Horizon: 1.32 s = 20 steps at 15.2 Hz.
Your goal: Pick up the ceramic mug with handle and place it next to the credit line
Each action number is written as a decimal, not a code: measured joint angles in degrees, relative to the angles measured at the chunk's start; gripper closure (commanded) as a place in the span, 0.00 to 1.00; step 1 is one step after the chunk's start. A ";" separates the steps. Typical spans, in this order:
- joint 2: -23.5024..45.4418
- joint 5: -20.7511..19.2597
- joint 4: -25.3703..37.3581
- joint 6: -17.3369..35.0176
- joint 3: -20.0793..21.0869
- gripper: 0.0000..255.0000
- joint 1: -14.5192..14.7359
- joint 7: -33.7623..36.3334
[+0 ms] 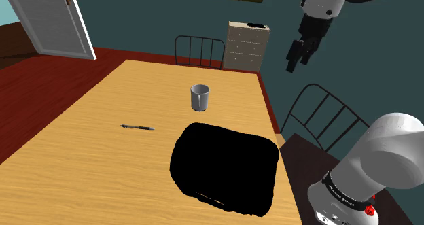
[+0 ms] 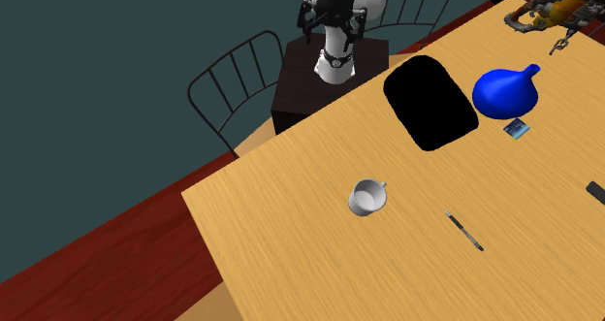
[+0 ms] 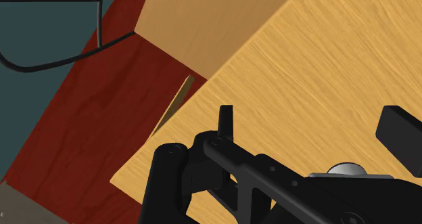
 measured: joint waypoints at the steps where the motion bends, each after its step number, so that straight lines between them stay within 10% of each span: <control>1: 0.00 0.00 0.00 0.00 0.00 0.00 0.00 0.00; 20: 35.89 6.83 11.91 25.13 2.44 0.00 4.05 4.78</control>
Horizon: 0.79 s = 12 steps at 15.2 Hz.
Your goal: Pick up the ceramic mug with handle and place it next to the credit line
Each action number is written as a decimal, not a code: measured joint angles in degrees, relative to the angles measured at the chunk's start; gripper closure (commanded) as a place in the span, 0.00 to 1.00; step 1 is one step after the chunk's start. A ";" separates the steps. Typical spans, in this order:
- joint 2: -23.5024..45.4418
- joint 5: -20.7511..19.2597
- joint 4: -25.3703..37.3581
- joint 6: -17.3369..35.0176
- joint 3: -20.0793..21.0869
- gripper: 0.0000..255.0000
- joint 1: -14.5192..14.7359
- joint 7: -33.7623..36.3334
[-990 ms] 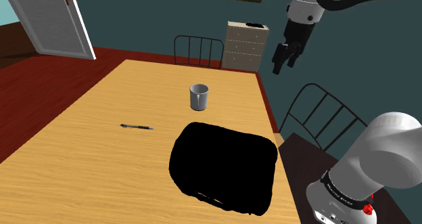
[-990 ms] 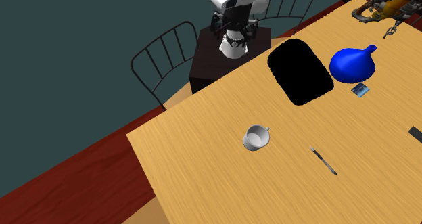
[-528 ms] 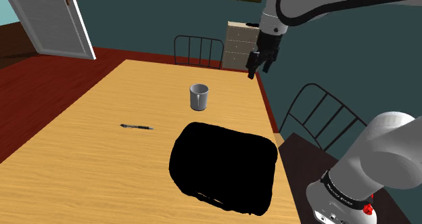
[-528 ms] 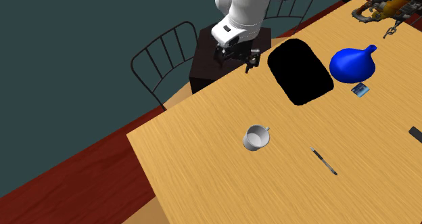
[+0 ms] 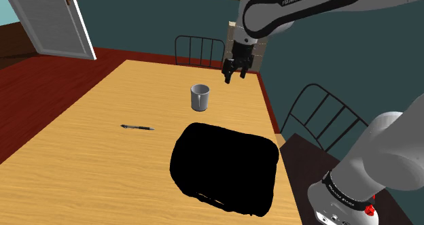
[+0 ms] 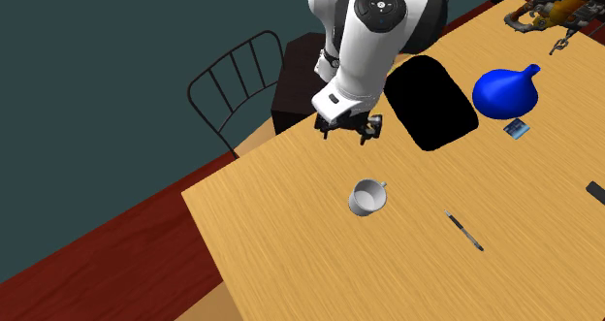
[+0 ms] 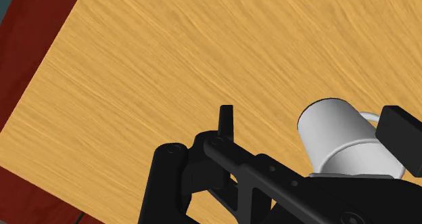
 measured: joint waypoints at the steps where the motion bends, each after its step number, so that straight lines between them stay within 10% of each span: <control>1: 1.91 0.34 1.38 0.66 0.19 0.00 0.21 0.25; 12: 22.02 3.09 16.46 6.64 1.52 0.00 1.53 1.17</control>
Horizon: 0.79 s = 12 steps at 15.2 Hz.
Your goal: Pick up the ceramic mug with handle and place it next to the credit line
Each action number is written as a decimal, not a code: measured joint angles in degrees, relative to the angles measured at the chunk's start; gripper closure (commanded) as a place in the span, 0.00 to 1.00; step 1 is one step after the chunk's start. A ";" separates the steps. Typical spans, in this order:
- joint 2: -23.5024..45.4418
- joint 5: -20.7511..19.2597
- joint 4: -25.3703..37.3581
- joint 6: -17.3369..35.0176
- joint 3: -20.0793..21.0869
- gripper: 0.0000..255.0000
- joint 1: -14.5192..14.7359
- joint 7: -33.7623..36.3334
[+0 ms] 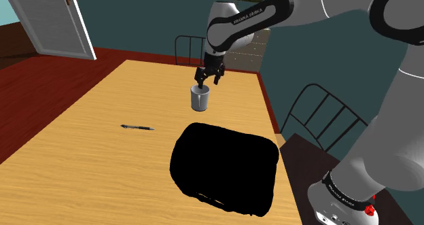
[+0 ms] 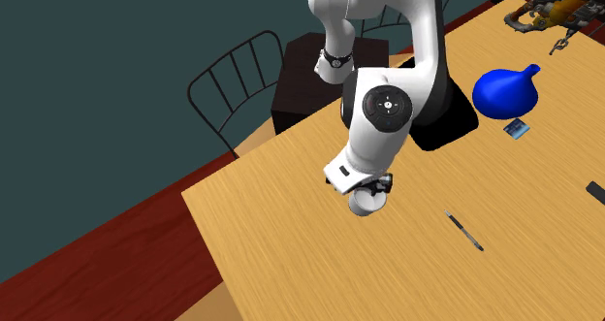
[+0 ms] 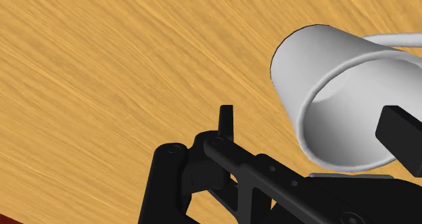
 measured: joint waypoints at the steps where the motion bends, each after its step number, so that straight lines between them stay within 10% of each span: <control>1: 0.55 0.02 -0.01 0.59 0.06 0.00 0.09 0.11; 12: 3.24 0.15 -0.87 4.18 0.14 0.00 0.18 -0.02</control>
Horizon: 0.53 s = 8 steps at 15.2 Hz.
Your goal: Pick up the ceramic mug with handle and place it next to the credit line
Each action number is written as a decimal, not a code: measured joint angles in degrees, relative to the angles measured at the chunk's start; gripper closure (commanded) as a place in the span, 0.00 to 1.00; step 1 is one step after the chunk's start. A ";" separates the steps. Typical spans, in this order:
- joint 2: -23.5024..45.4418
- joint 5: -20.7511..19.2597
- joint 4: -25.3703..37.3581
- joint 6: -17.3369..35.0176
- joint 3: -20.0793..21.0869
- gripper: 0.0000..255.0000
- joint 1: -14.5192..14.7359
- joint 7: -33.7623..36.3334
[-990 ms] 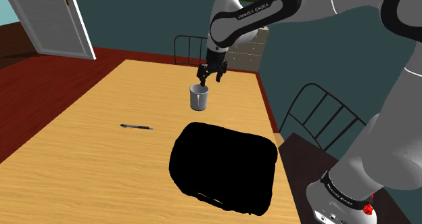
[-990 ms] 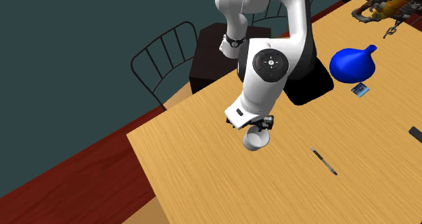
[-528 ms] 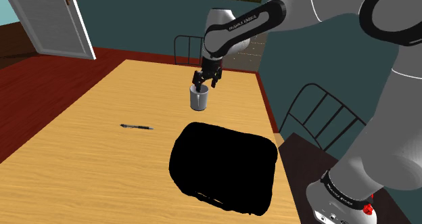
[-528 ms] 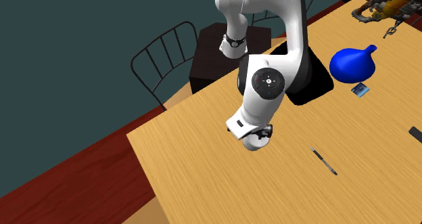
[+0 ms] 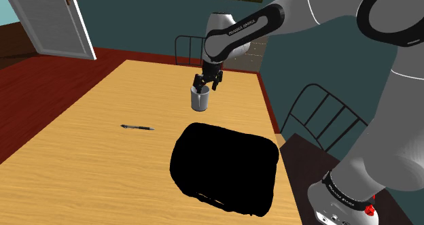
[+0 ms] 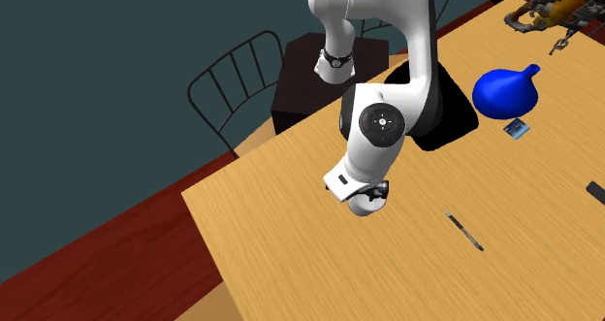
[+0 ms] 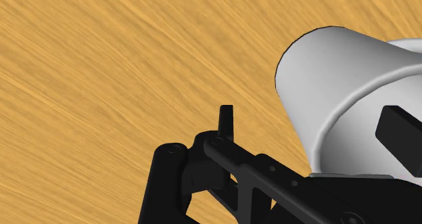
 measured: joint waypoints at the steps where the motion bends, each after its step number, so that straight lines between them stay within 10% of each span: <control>1: 0.00 0.00 0.00 0.00 0.00 1.00 0.00 0.00; 8: 0.00 0.00 -0.01 -0.01 0.00 1.00 0.00 0.00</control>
